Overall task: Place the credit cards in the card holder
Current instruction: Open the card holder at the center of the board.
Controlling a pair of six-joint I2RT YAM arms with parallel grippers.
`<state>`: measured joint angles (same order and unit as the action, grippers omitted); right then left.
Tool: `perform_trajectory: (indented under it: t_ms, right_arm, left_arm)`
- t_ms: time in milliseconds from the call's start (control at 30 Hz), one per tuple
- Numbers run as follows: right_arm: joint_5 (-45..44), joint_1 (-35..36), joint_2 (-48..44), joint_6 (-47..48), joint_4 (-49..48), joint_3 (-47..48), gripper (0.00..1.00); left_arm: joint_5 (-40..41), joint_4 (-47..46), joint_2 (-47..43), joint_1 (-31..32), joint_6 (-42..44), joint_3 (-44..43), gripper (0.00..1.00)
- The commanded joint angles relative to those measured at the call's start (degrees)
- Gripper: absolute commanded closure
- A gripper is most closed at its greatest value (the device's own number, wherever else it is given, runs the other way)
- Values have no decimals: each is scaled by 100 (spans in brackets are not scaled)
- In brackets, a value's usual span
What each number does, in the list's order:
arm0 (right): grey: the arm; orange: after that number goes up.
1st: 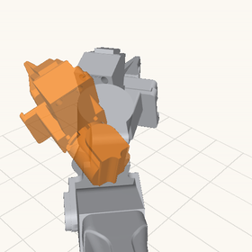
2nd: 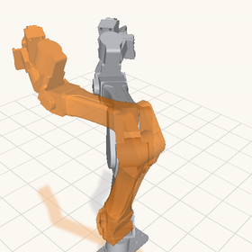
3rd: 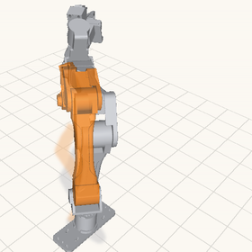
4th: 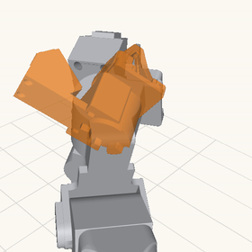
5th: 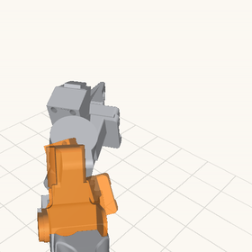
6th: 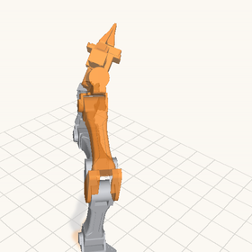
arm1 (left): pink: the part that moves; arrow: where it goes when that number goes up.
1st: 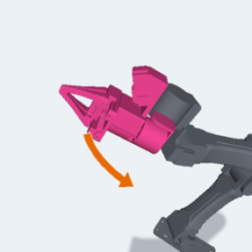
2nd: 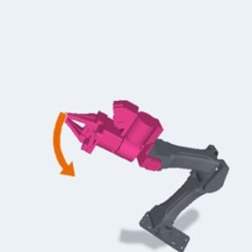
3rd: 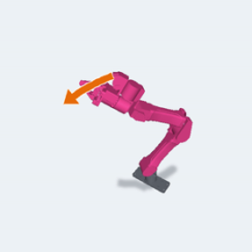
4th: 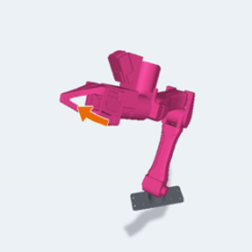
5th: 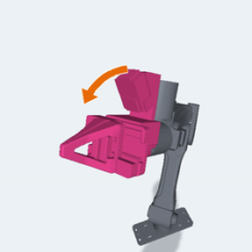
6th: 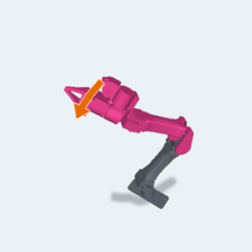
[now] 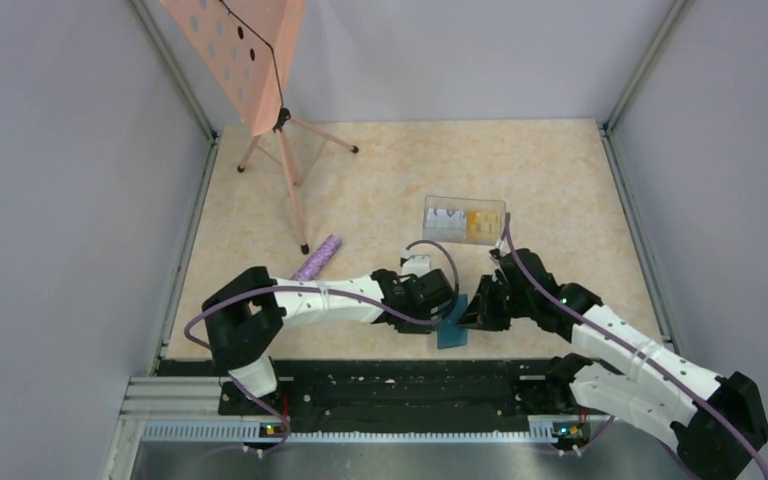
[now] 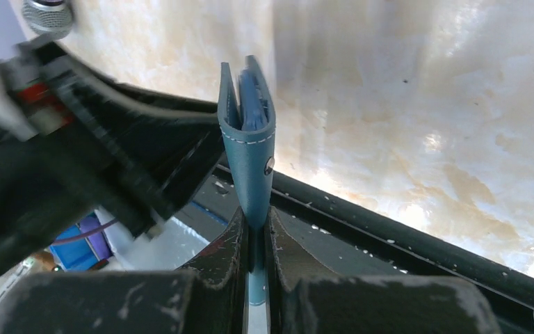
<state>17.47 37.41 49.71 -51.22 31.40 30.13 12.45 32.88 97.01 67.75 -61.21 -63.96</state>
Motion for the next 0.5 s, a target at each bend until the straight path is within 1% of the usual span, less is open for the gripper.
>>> perform_trajectory:
  t_ms: [0,100,133,167,267,333,367,467]
  right_arm:
    - [99,69,-151,-15,-114,372,100]
    - [139,70,-154,2,-148,343,100]
    - [173,65,-148,18,-180,325,100]
    - [195,65,-159,20,-200,292,100]
    - [264,65,-200,2,-281,218,100]
    - [250,62,-243,-26,-305,175,100]
    - [248,64,-257,-40,-316,162,100]
    - [289,65,-239,-67,-366,119,100]
  left_arm:
    - [218,546,-134,-206,-13,428,72]
    - [124,381,-377,-320,-14,711,70]
    - [49,249,-501,-357,13,829,67]
    - [-49,53,-650,-406,54,964,63]
    - [-466,-701,-1252,-552,142,1529,44]
    - [-772,-1206,-1712,-637,179,1887,35]
    - [-878,-1409,-1969,-664,195,2049,32]
    - [-1107,-1975,-2731,-676,201,2453,29]
